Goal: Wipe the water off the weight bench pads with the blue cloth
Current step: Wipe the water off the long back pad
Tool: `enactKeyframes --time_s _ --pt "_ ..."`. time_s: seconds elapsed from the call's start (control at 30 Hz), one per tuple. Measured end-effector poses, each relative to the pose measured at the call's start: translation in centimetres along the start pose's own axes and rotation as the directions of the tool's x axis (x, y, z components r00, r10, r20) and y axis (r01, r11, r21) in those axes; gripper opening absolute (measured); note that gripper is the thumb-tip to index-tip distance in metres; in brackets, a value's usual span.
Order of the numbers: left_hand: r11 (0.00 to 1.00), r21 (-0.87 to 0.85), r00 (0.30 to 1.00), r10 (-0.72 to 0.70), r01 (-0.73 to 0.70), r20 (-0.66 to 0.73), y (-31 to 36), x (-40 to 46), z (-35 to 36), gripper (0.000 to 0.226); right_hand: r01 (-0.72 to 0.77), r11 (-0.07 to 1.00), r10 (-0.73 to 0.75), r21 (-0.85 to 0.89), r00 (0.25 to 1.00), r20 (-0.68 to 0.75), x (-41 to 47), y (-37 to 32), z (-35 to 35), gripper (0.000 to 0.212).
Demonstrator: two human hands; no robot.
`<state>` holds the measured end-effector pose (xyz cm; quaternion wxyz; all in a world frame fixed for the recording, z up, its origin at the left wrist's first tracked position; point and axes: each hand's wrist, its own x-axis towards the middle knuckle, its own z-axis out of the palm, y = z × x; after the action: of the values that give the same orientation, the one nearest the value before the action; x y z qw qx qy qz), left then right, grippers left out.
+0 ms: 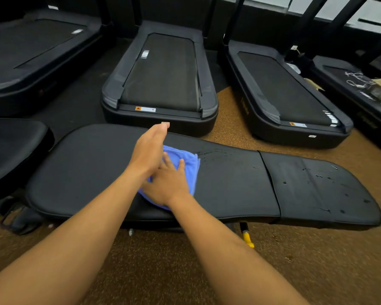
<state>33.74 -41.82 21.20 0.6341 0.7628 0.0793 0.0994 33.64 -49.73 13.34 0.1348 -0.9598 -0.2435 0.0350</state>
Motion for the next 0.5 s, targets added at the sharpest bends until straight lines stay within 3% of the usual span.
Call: enactKeyframes --time_s 0.2,0.27,0.33,0.4,0.43,0.5 --pt "0.999 0.040 0.998 -0.013 0.010 0.057 -0.5 -1.1 1.4 0.042 -0.315 0.949 0.314 0.002 0.946 -0.082 -3.2 11.3 -3.5 0.052" --pt "0.999 0.049 0.997 -0.016 0.013 0.072 -0.8 -1.3 1.4 0.043 -0.387 0.908 0.410 0.161 0.901 -0.141 -4.5 13.3 -5.0 0.048" --pt "0.999 0.048 0.995 -0.026 0.021 0.096 -1.0 -1.3 1.2 0.042 -0.394 0.807 0.501 0.440 0.851 -0.158 -5.4 13.7 -6.7 0.037" --pt "0.998 0.029 0.990 -0.051 0.048 0.128 -1.2 -1.2 1.3 0.036 -0.325 0.603 0.573 0.728 0.812 -0.112 -5.9 12.7 -9.0 0.031" --pt "0.998 0.025 0.988 -0.062 0.059 0.141 -1.1 -1.3 1.6 0.032 -0.253 0.451 0.600 0.856 0.796 -0.081 -6.0 12.2 -10.2 0.031" --pt "0.996 -0.040 0.974 -0.070 0.081 0.217 -0.6 -1.7 2.5 0.039 -0.100 0.022 0.558 0.995 0.827 0.070 -6.3 11.3 -12.4 0.032"
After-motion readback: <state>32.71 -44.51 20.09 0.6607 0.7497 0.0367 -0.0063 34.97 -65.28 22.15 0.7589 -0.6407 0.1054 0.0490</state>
